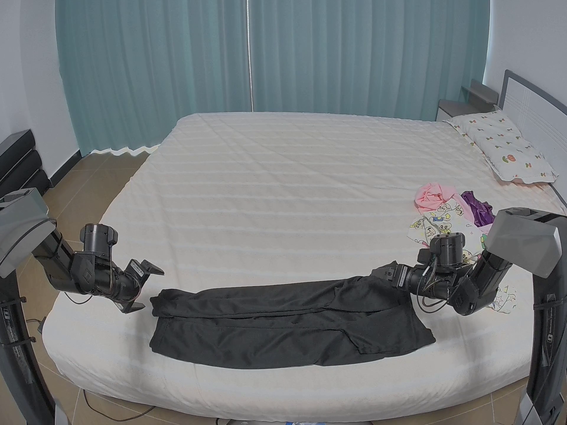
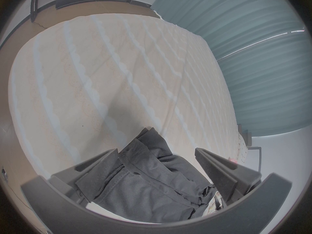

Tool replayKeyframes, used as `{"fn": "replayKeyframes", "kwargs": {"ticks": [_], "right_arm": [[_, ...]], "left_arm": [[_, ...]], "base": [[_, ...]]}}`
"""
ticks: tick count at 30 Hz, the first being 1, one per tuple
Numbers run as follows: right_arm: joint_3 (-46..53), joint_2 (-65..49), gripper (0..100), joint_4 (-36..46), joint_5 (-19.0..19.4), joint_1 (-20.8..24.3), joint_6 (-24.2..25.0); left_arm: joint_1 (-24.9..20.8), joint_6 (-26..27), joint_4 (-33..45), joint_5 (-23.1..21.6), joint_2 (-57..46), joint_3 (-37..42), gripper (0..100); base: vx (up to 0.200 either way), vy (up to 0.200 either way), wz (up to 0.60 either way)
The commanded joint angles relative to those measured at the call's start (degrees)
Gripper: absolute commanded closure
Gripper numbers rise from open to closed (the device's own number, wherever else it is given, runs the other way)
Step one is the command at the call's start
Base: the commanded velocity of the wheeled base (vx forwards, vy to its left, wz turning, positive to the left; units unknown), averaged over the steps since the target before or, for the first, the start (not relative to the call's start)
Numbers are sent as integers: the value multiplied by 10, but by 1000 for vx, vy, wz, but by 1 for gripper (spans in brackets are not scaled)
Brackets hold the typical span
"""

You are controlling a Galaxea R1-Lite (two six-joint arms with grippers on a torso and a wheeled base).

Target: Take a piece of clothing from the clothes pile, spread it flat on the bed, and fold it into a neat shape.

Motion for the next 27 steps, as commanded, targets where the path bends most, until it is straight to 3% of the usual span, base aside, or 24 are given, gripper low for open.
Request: {"fn": "replayKeyframes", "kwargs": {"ticks": [1, 20, 21, 27], "right_arm": [[-17, 28, 0, 1, 0, -3, 0], [-9, 46, 0, -4, 6, -3, -1], [-8, 48, 100, -4, 6, -2, -2], [-4, 46, 100, 0, 2, -1, -3]], "left_arm": [[0, 0, 0, -1, -1, 0, 0], [-2, 0, 0, 0, 0, 5, 0], [-2, 0, 0, 0, -1, 5, 0], [-1, 0, 1, 1, -1, 4, 0]], "base": [[0, 0, 0], [0, 0, 0], [0, 0, 0], [0, 0, 0]]}}
